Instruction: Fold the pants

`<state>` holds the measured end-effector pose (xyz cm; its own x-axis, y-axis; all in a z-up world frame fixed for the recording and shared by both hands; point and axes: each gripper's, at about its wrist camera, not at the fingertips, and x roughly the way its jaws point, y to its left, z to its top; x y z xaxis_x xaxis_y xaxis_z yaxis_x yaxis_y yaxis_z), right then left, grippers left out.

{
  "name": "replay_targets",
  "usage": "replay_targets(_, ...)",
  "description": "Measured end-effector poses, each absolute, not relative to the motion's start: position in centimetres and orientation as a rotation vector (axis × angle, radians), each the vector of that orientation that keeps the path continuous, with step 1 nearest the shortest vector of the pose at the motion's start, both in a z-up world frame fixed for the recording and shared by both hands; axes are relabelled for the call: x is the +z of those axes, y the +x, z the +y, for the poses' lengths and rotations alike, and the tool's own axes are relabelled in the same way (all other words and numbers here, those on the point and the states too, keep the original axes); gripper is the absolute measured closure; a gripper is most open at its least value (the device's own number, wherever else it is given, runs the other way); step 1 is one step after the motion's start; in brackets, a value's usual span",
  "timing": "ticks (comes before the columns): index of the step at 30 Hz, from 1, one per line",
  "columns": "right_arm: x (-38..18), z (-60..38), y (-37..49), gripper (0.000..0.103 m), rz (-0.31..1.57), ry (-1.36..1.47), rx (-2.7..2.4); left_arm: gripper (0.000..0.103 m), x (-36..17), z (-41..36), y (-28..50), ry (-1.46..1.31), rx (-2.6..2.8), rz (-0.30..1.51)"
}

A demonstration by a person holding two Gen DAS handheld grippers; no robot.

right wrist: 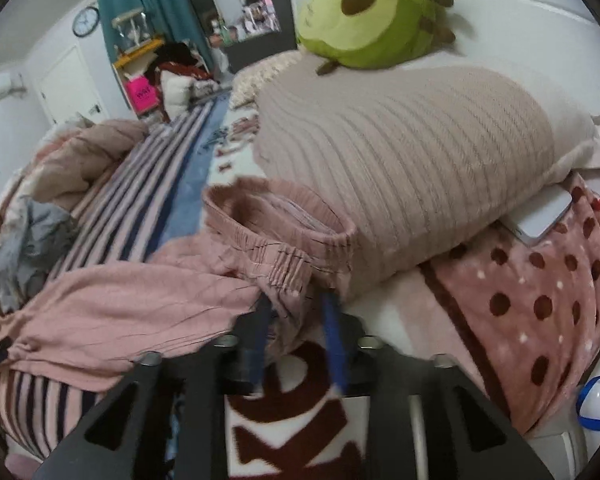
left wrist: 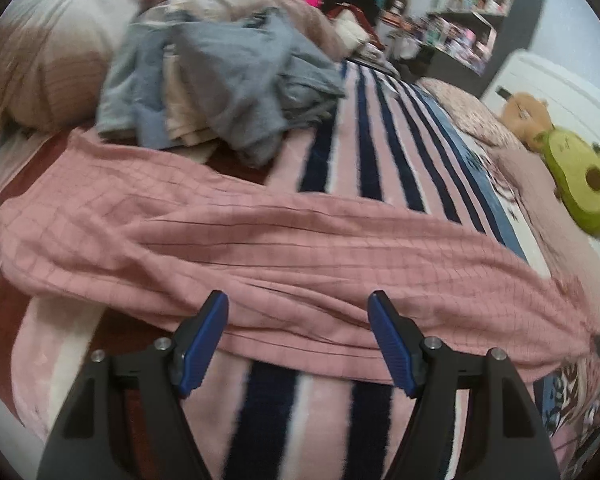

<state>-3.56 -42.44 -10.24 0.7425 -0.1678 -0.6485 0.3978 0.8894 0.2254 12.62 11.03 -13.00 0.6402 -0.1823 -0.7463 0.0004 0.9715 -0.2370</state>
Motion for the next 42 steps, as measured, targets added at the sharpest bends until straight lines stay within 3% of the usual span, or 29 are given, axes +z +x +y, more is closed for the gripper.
replay_targets(11, -8.5, -37.5, -1.9, 0.070, 0.652, 0.345, -0.099, 0.035, -14.7, 15.2, 15.1, -0.328, -0.008, 0.921)
replay_targets(12, -8.6, -37.1, -1.8, 0.070, 0.655, 0.340, -0.089, 0.039, -15.1, 15.7, 15.6, -0.322, 0.031, 0.931)
replay_targets(13, -8.6, -36.8, -1.6, 0.070, 0.657, 0.336, -0.082, 0.054, -15.4, 16.0, 15.7, -0.319, 0.047, 0.940)
replay_targets(14, -8.7, -36.6, -1.5, 0.070, 0.660, 0.334, -0.075, 0.062, -15.7, 16.2, 15.8, -0.313, 0.065, 0.951)
replay_targets(16, -8.7, -36.2, -1.4, 0.070, 0.664, 0.335, -0.062, 0.094, -16.0, 16.7, 15.6, -0.284, 0.098, 0.958)
replay_targets(18, -8.9, -35.9, -1.3, 0.070, 0.669, 0.335, -0.055, 0.099, -16.0, 17.3, 15.1, -0.278, 0.102, 0.959)
replay_targets(24, -9.3, -34.9, -0.7, 0.070, 0.684, 0.341, -0.027, 0.095, -14.6, 21.0, 13.2, -0.339, 0.174, 0.898)
replay_targets(26, -9.2, -34.4, -0.4, 0.070, 0.686, 0.332, -0.015, 0.076, -13.5, 22.3, 12.9, -0.347, 0.185, 0.869)
replay_targets(27, -9.1, -34.0, -0.2, 0.070, 0.687, 0.323, -0.005, 0.061, -12.8, 22.9, 12.8, -0.344, 0.200, 0.850)
replay_targets(28, -9.1, -33.7, 0.0, 0.070, 0.686, 0.316, 0.003, 0.055, -12.2, 23.5, 12.9, -0.349, 0.208, 0.836)
replay_targets(36, -9.0, -31.6, 1.7, 0.070, 0.697, 0.308, 0.058, 0.052, -10.5, 26.5, 18.0, -0.305, 0.117, 0.856)
replay_targets(42, -9.0, -31.0, 2.0, 0.070, 0.707, 0.296, 0.060, 0.052, -13.6, 25.6, 21.3, -0.220, 0.016, 1.034)
